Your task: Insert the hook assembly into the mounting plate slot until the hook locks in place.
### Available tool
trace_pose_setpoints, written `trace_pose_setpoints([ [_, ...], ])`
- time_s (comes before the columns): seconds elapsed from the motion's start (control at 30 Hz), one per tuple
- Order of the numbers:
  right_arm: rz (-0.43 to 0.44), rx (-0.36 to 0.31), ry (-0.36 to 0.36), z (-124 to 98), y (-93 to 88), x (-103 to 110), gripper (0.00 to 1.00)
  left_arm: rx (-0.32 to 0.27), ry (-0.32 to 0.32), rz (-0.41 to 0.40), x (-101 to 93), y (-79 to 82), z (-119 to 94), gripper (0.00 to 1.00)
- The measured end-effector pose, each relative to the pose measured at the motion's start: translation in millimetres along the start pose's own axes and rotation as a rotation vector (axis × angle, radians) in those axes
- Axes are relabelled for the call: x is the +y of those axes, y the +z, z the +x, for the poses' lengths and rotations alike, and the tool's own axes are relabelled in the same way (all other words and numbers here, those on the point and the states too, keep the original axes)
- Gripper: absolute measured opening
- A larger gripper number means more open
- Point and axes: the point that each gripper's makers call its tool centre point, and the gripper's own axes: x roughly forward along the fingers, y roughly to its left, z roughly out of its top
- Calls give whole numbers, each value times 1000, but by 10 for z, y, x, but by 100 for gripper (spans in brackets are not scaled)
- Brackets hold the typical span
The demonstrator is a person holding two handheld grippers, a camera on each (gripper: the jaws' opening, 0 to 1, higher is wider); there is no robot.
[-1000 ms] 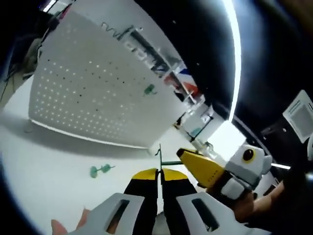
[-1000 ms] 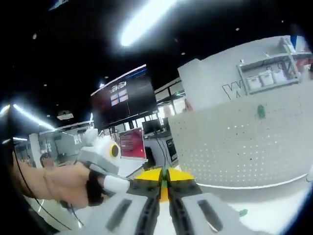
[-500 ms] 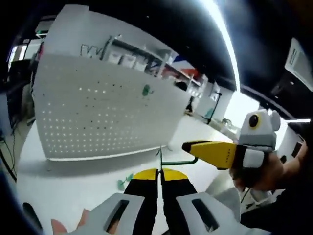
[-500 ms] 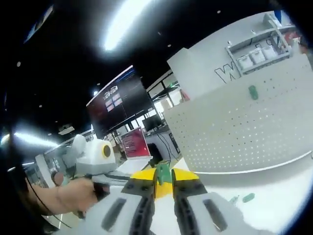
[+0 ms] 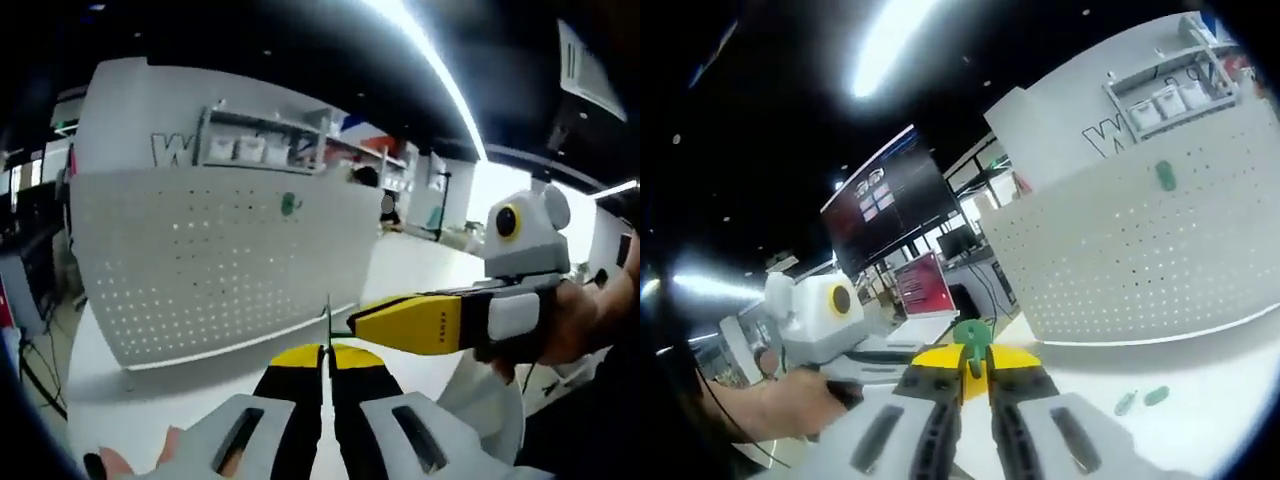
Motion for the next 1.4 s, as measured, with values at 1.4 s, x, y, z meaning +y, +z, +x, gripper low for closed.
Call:
trace_pose_setpoints([
  [1.4, 58, 7, -7, 95, -51, -59, 1, -10, -86, 25, -88, -103, 10, 23],
])
